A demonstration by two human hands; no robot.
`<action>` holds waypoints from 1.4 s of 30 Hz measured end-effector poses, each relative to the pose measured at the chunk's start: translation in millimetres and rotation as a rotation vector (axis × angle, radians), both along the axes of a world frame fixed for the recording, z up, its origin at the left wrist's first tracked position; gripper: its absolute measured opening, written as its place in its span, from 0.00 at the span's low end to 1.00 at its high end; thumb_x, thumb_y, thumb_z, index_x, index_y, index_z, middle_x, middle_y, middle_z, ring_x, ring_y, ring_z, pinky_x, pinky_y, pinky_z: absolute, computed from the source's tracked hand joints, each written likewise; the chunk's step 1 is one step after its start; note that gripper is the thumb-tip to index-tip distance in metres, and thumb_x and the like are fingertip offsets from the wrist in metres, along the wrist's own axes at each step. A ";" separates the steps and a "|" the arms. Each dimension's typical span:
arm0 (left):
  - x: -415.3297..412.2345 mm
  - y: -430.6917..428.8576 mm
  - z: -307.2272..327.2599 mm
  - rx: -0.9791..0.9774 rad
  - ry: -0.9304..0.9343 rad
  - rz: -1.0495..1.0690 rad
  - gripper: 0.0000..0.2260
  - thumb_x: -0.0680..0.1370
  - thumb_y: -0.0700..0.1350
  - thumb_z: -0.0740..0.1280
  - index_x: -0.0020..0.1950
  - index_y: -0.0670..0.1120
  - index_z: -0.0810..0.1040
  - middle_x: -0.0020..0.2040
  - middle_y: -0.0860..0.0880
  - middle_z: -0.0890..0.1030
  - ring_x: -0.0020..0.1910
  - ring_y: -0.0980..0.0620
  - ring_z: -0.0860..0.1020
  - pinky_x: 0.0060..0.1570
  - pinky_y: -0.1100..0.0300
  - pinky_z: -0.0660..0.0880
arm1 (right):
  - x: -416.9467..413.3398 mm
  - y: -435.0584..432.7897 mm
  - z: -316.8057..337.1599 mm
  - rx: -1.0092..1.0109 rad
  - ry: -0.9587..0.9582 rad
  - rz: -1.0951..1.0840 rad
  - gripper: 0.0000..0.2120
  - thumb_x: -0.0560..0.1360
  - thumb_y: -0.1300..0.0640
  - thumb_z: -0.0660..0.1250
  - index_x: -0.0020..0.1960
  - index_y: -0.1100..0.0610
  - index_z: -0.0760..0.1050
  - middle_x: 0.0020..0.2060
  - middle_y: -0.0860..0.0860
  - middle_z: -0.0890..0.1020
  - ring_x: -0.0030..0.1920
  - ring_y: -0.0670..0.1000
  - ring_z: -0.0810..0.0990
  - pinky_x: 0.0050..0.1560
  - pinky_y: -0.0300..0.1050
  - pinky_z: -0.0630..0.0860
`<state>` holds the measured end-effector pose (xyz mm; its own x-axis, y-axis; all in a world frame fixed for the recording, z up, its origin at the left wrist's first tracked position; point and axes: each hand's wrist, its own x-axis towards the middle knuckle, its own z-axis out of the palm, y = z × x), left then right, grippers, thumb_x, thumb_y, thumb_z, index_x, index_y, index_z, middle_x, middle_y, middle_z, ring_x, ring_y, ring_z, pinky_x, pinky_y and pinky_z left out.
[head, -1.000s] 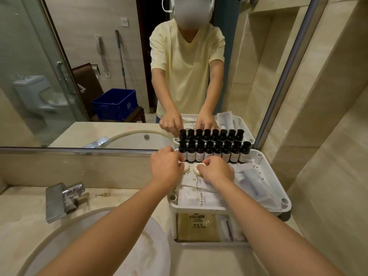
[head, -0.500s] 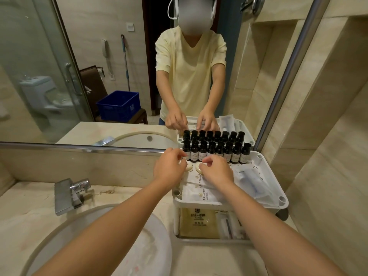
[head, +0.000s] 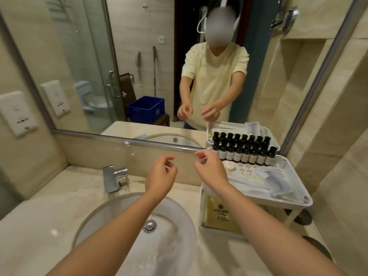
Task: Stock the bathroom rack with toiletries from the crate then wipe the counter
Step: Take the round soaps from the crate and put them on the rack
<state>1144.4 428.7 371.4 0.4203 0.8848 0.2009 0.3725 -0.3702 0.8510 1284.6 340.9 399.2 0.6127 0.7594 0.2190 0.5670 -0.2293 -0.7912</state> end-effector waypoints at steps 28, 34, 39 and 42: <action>-546.7 -120.7 -71.2 -0.291 -0.064 0.767 0.08 0.72 0.47 0.65 0.48 0.59 0.76 0.38 0.55 0.81 0.36 0.55 0.80 0.42 0.57 0.77 | -513.0 2.4 -69.7 -0.267 -0.003 0.898 0.19 0.70 0.55 0.69 0.61 0.52 0.75 0.54 0.47 0.78 0.45 0.47 0.78 0.50 0.44 0.75; -643.5 -180.1 -85.5 -0.308 -0.063 0.964 0.08 0.73 0.45 0.66 0.46 0.59 0.76 0.39 0.55 0.81 0.40 0.53 0.79 0.46 0.56 0.77 | -617.5 -29.9 -84.9 -0.281 -0.056 1.068 0.20 0.72 0.54 0.68 0.63 0.52 0.75 0.56 0.48 0.79 0.53 0.47 0.78 0.56 0.43 0.74; -709.6 -234.2 -86.4 -0.336 -0.094 1.082 0.09 0.75 0.46 0.67 0.50 0.59 0.75 0.44 0.56 0.80 0.43 0.58 0.78 0.41 0.61 0.74 | -694.7 -58.7 -85.5 -0.310 -0.111 1.228 0.19 0.72 0.54 0.68 0.63 0.51 0.75 0.56 0.48 0.78 0.52 0.46 0.77 0.52 0.41 0.72; -741.6 -263.7 -88.1 -0.347 -0.105 1.157 0.10 0.75 0.47 0.66 0.55 0.58 0.75 0.46 0.58 0.79 0.45 0.60 0.77 0.42 0.61 0.74 | -735.9 -74.2 -85.9 -0.317 -0.142 1.328 0.19 0.74 0.54 0.67 0.64 0.51 0.74 0.57 0.48 0.77 0.54 0.45 0.76 0.55 0.42 0.73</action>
<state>402.8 164.9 283.4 -0.6586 0.7402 -0.1354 0.2559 0.3895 0.8848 548.7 266.7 313.3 -0.6201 0.7811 -0.0733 0.5715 0.3858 -0.7242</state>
